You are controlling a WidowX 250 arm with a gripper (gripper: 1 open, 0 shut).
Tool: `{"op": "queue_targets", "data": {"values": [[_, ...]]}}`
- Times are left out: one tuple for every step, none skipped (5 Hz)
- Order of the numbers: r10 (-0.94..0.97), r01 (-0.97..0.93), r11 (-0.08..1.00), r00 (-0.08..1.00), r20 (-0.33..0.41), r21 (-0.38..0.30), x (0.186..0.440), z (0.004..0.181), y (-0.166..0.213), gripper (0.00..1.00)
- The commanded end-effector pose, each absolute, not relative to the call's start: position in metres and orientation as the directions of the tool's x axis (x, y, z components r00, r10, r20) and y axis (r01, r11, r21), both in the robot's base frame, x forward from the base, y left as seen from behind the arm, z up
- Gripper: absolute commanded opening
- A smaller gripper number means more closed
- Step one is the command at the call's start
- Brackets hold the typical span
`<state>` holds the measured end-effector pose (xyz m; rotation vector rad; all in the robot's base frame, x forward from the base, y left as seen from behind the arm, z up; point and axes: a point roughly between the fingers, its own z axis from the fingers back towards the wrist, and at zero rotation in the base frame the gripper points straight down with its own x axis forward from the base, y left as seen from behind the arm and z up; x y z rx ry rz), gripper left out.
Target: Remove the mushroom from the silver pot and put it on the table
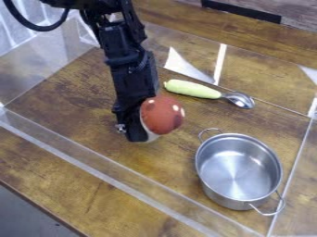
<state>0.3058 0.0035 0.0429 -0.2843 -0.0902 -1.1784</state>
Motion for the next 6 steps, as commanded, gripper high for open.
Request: {"op": "queue_targets", "data": {"values": [[-0.897,0.926,0.358,0.377,0.232,-0.121,0.314,0.057,0.014,0.0],[-0.895,0.924,0.366,0.383,0.229,-0.114,0.315,0.064,0.018,0.0],[-0.888,0.916,0.385,0.4,0.227,-0.109,0.313,0.065,0.025,0.0],[-0.881,0.91,0.401,0.415,0.227,-0.108,0.312,0.063,0.032,0.0],[-0.874,0.903,0.417,0.43,0.226,-0.105,0.31,0.062,0.038,0.0],[-0.856,0.885,0.454,0.465,0.226,-0.103,0.319,0.06,0.02,0.0]]}}
